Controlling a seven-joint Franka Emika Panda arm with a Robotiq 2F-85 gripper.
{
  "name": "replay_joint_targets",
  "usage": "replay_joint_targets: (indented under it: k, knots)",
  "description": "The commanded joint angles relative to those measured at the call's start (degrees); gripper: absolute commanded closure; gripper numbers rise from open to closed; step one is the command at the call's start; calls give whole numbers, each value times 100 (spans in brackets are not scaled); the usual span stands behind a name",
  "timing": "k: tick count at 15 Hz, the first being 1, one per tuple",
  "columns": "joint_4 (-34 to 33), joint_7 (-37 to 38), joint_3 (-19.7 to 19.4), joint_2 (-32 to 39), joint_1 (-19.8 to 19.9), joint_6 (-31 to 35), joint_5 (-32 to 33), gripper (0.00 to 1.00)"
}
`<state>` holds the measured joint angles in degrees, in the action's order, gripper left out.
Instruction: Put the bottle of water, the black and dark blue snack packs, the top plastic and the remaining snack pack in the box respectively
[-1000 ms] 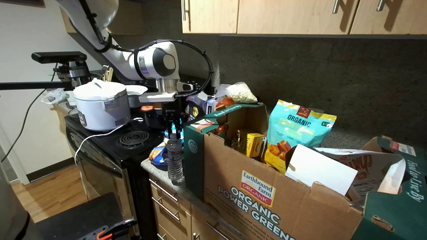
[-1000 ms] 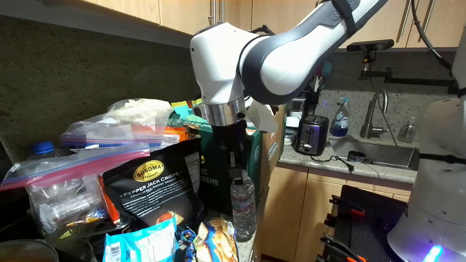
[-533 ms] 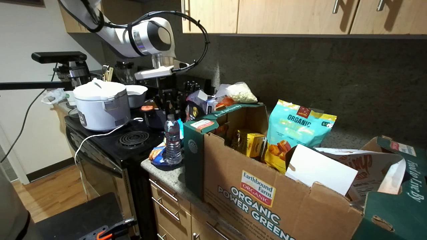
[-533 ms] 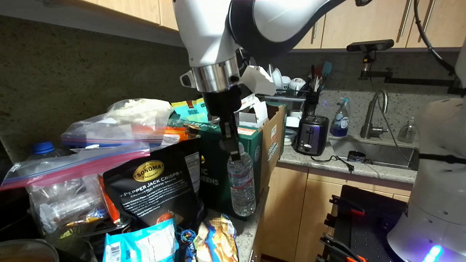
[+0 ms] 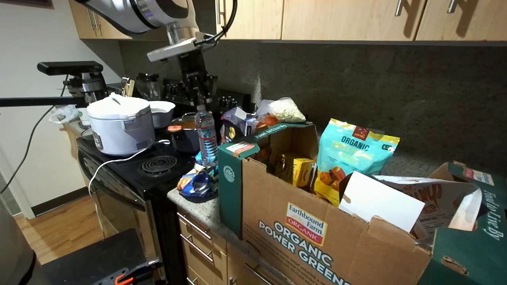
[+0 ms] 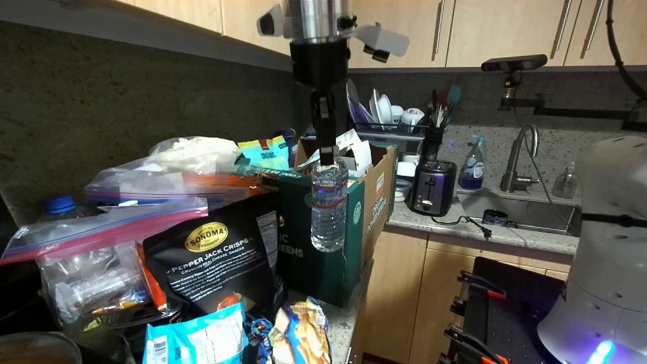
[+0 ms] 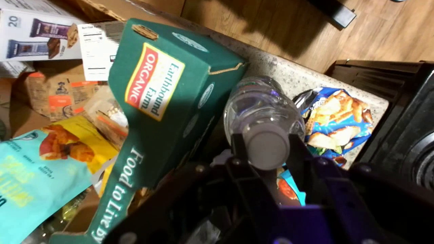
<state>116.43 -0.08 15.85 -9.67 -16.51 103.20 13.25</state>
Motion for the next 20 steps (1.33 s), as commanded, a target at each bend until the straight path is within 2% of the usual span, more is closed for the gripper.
replay_joint_targets:
  k: [1,6,12,19,20]
  knots:
    - [-43,-361,-52,-663,61,-142,6,90]
    - [-55,-248,-118,-1301,167,-71,99,90]
    - [31,14,-180,-1685,475,214,480,90]
    - [71,1089,-44,-1742,916,60,1052,90]
    - [12,768,-159,-1572,798,83,818,65]
